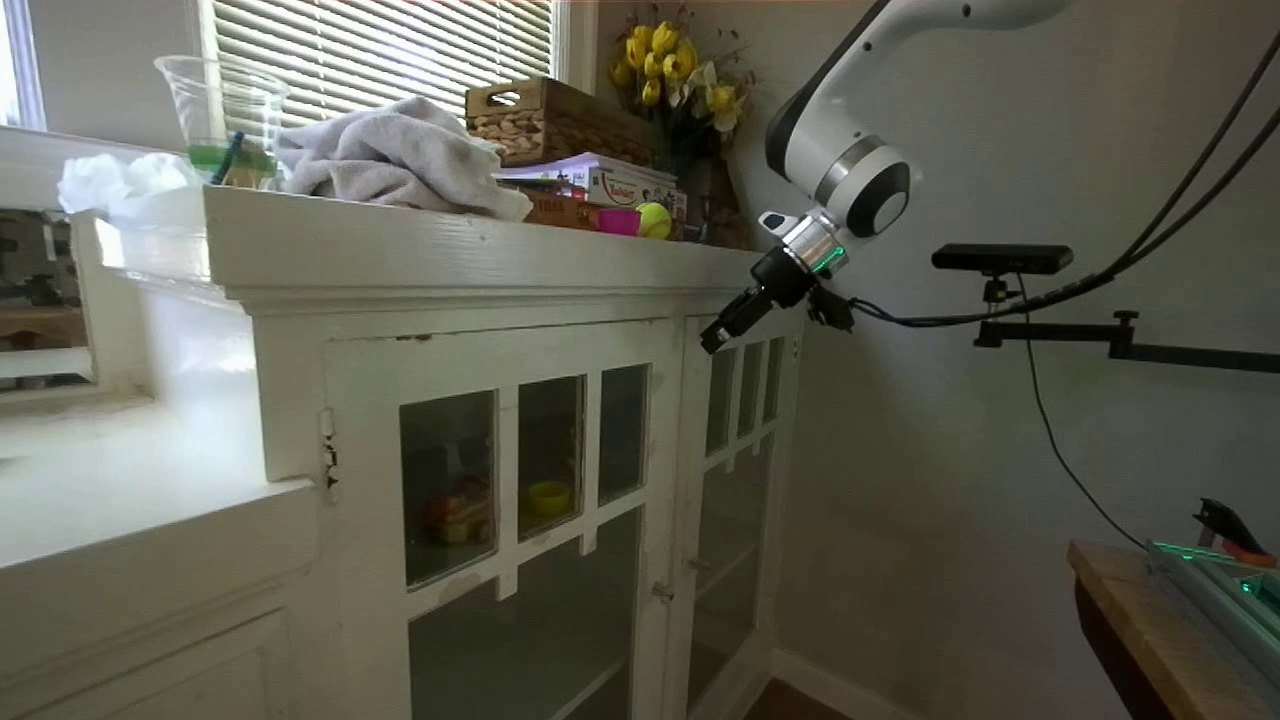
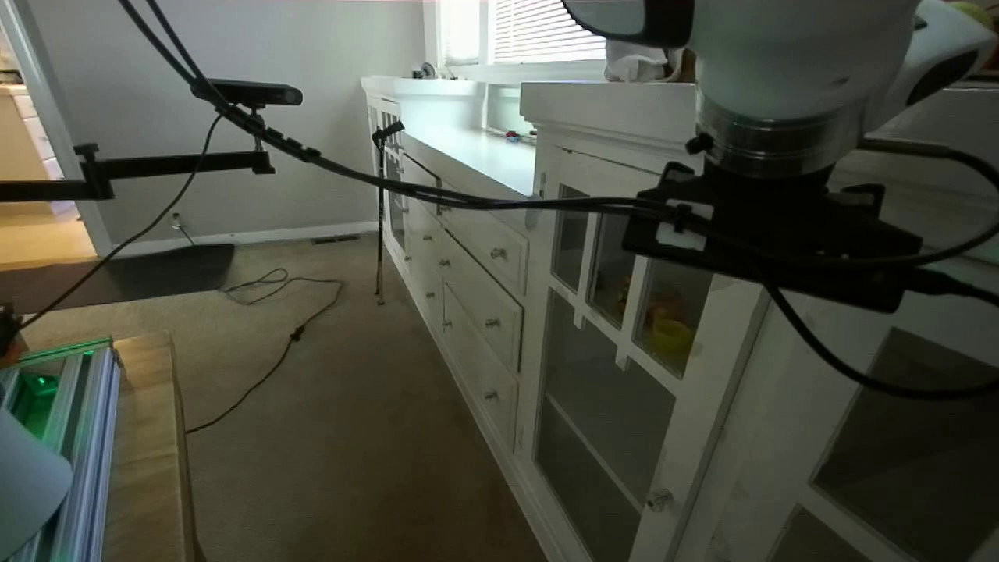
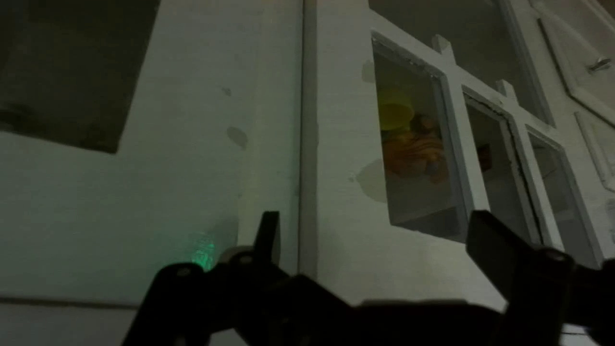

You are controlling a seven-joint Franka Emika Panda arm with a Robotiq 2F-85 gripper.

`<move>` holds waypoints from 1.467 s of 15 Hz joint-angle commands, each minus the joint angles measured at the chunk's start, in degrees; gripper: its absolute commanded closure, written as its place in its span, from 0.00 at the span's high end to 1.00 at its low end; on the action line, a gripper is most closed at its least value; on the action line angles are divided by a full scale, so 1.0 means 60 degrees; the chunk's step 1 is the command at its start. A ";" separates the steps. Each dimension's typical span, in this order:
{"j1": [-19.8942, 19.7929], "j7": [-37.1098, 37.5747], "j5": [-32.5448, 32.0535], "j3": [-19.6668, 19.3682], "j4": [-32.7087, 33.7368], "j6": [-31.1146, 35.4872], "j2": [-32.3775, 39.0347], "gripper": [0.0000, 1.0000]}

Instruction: Open the cabinet's left door

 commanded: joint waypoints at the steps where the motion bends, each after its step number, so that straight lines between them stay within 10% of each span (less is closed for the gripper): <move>1: -0.0006 -0.0096 0.0510 0.0067 0.0200 0.0065 0.0127 1.00; 22: -0.0006 -0.0557 0.0663 0.0477 0.1027 -0.0331 0.0871 1.00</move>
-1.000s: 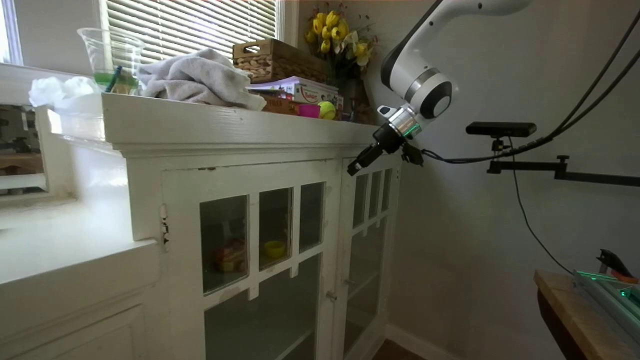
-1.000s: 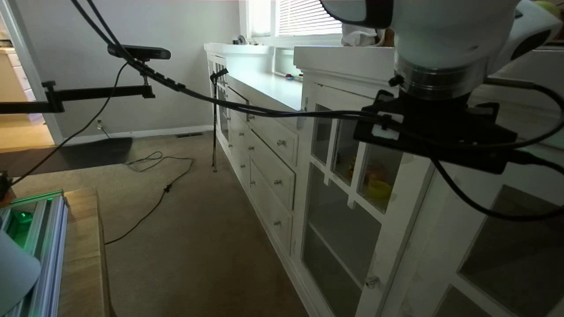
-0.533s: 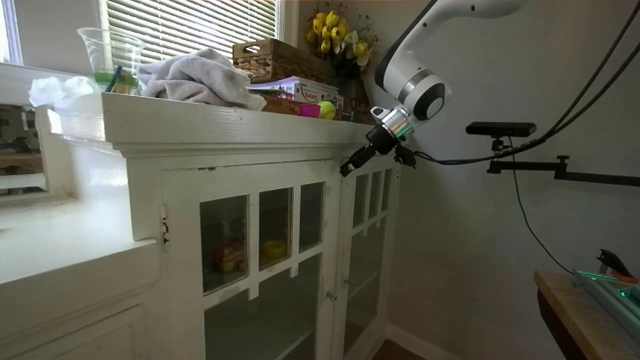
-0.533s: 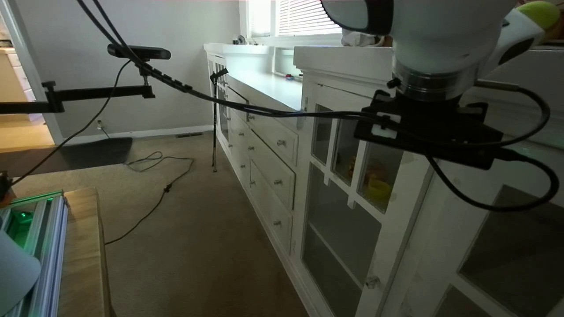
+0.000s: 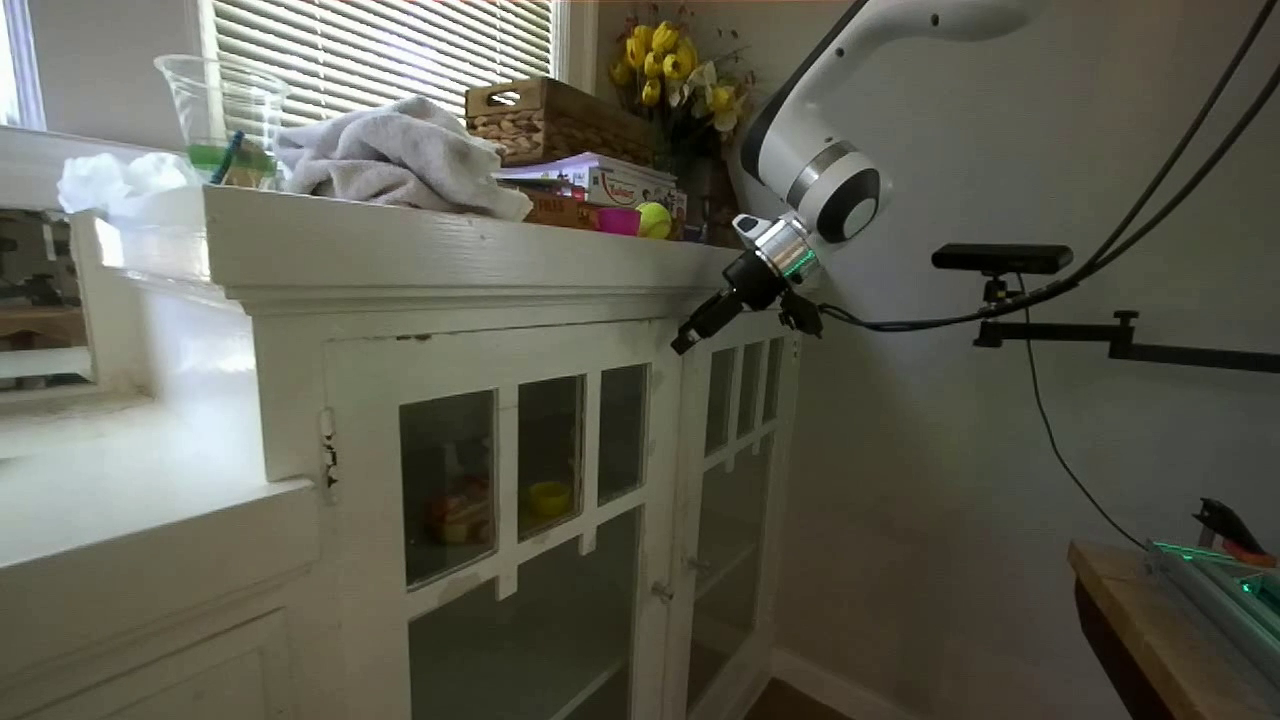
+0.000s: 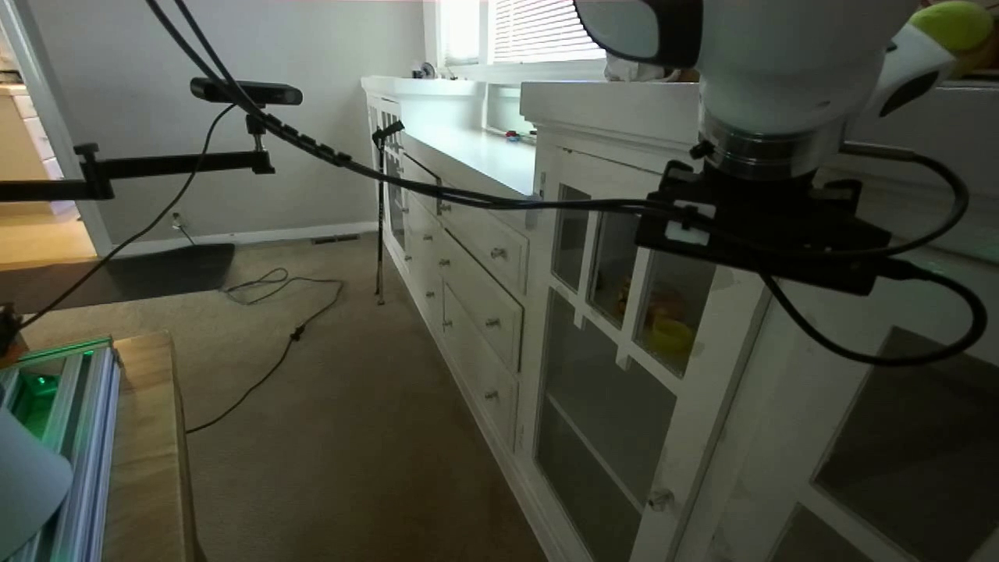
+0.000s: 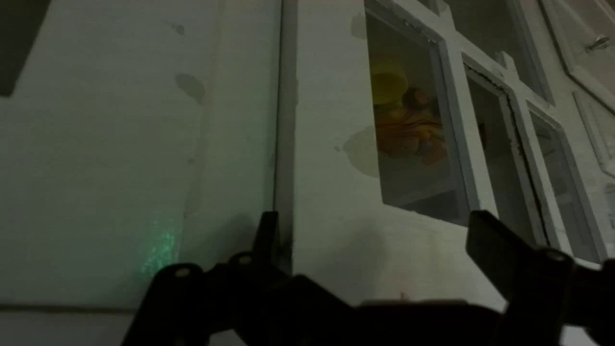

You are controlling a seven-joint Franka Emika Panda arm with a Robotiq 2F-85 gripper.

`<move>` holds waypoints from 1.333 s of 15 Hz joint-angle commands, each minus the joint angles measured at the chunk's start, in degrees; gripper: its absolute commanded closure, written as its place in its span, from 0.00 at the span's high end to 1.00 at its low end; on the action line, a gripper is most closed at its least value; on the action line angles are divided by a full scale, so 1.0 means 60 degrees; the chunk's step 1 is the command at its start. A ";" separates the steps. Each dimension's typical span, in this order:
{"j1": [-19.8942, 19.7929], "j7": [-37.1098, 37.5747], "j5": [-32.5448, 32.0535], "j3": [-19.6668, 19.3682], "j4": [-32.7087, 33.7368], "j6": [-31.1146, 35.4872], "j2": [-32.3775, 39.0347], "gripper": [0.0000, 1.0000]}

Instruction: Open the cabinet's left door

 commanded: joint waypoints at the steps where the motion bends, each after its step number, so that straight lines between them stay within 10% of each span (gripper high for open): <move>1: -0.0040 -0.0408 0.0209 0.0076 0.0217 -0.0181 0.0211 1.00; 20: -0.0085 -0.0097 -0.0759 -0.0105 -0.1264 -0.0991 -0.0994 1.00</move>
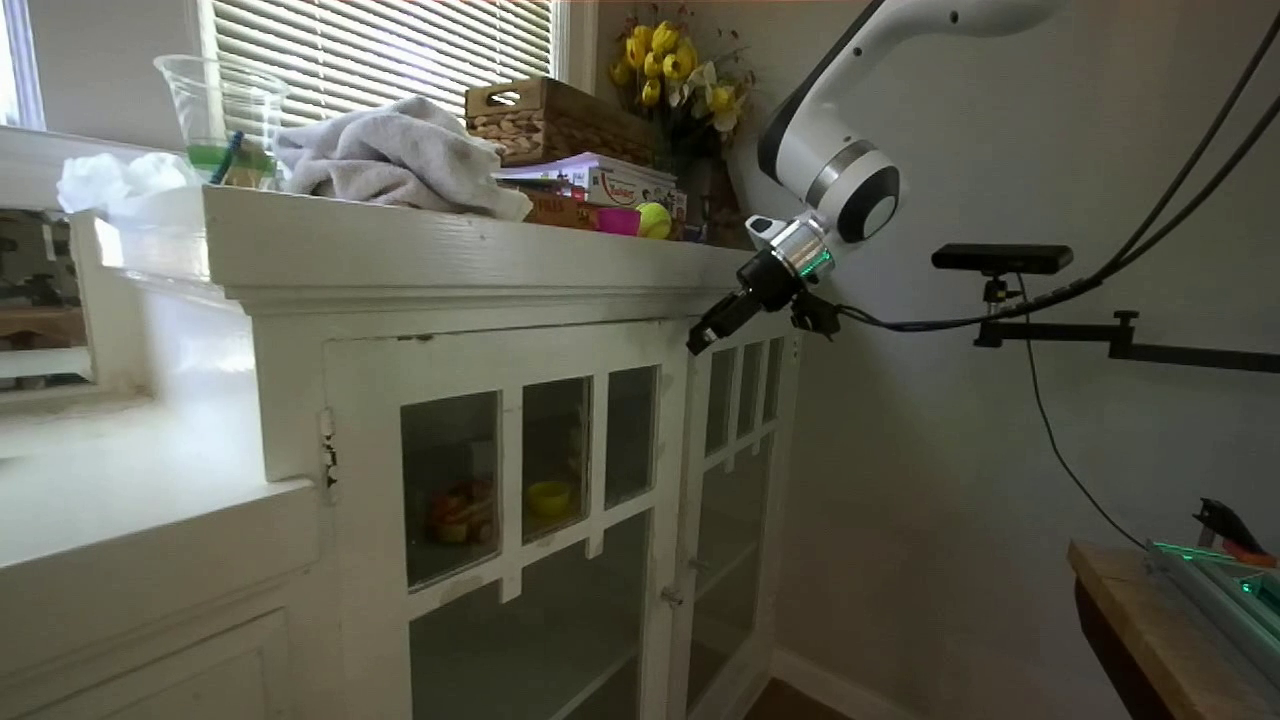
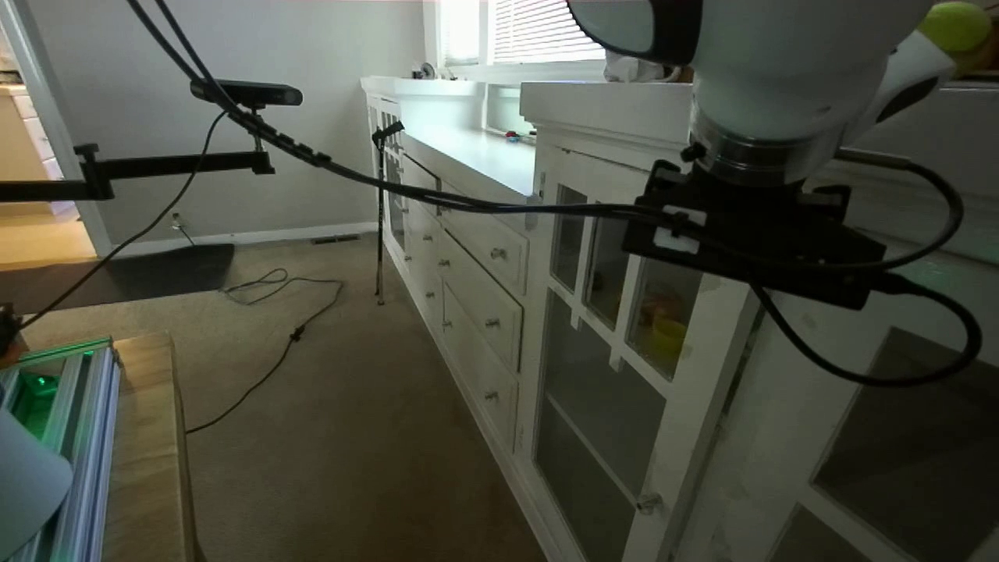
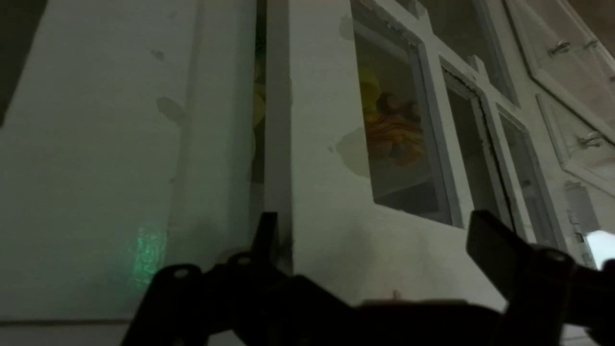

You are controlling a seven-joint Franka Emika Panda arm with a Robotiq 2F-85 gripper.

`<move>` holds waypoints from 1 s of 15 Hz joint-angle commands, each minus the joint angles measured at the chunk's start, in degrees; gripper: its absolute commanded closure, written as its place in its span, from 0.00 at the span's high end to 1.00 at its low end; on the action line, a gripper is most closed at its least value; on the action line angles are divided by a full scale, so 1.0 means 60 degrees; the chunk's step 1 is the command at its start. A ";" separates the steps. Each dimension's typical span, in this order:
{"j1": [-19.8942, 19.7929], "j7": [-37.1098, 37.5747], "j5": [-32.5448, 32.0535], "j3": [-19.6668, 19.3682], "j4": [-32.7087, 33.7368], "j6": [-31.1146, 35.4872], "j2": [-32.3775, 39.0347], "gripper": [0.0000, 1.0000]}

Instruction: Open the cabinet's left door

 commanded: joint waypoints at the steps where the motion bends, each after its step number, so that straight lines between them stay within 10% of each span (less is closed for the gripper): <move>1: 0.0068 -0.0072 -0.0457 0.0074 -0.0944 -0.0185 -0.0778 1.00; 15: 0.0037 0.0690 -0.2318 -0.0030 -0.4660 0.0366 -0.3767 1.00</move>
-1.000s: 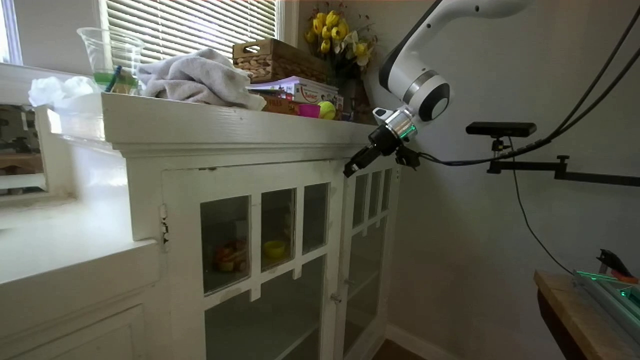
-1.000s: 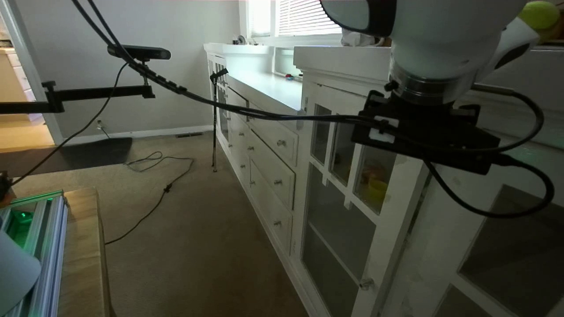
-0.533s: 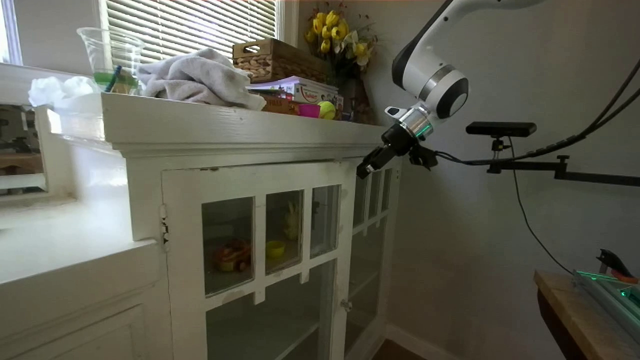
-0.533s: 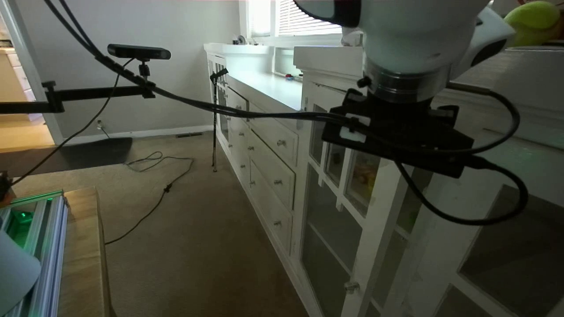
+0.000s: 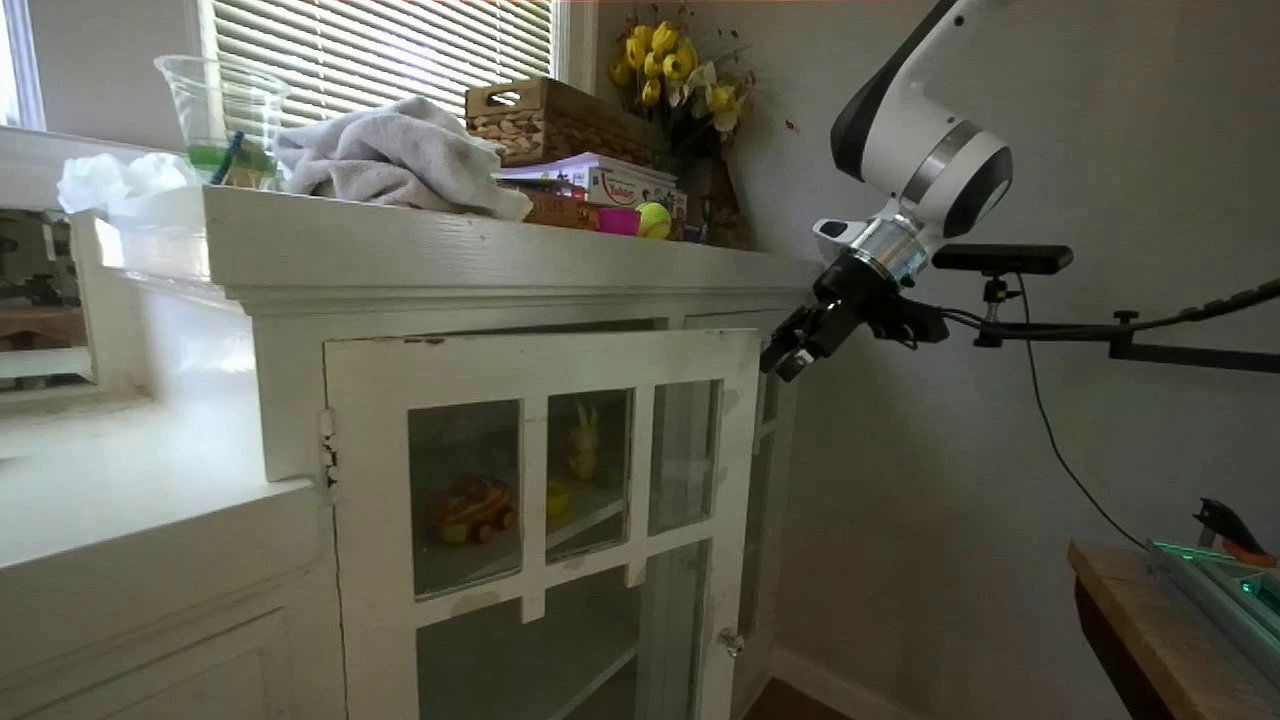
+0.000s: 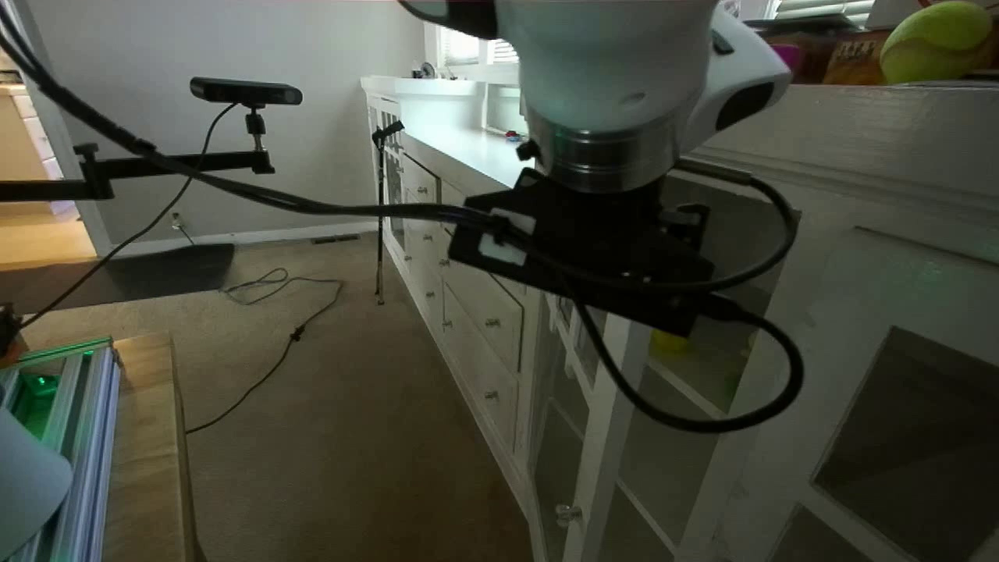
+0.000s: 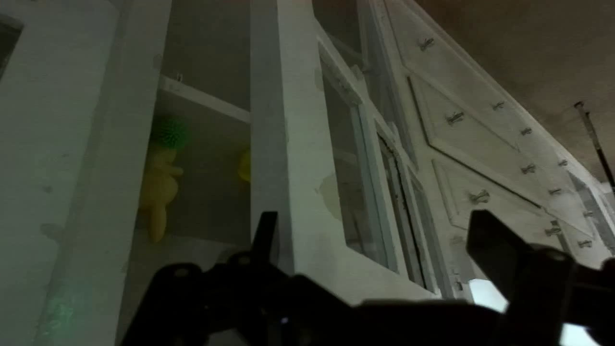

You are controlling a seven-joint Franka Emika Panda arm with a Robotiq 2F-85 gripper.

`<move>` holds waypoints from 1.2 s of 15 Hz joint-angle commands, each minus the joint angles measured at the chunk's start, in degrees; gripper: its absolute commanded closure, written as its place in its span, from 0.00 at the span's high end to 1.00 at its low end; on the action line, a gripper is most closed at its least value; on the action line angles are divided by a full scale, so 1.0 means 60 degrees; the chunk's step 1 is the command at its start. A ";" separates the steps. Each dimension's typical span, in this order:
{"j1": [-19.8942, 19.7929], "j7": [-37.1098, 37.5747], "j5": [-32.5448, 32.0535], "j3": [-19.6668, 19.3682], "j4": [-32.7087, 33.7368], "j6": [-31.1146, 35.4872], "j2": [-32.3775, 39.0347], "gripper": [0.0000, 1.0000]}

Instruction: Open the cabinet's left door

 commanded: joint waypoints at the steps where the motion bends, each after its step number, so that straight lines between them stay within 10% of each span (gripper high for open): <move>1: 0.0011 0.0760 -0.1156 0.0105 -0.1487 0.0212 -0.1446 1.00; 6: -0.0407 0.2338 -0.3577 0.0040 -0.2530 0.0580 -0.2899 1.00; 11: -0.3227 0.3572 -0.7400 0.1297 -0.1900 -0.1493 -0.3676 1.00; 13: -0.2467 0.3975 -0.8885 -0.0022 -0.1179 -0.2359 -0.4053 1.00; 18: -0.1175 0.4545 -0.8774 -0.0817 0.0316 -0.2595 -0.4078 1.00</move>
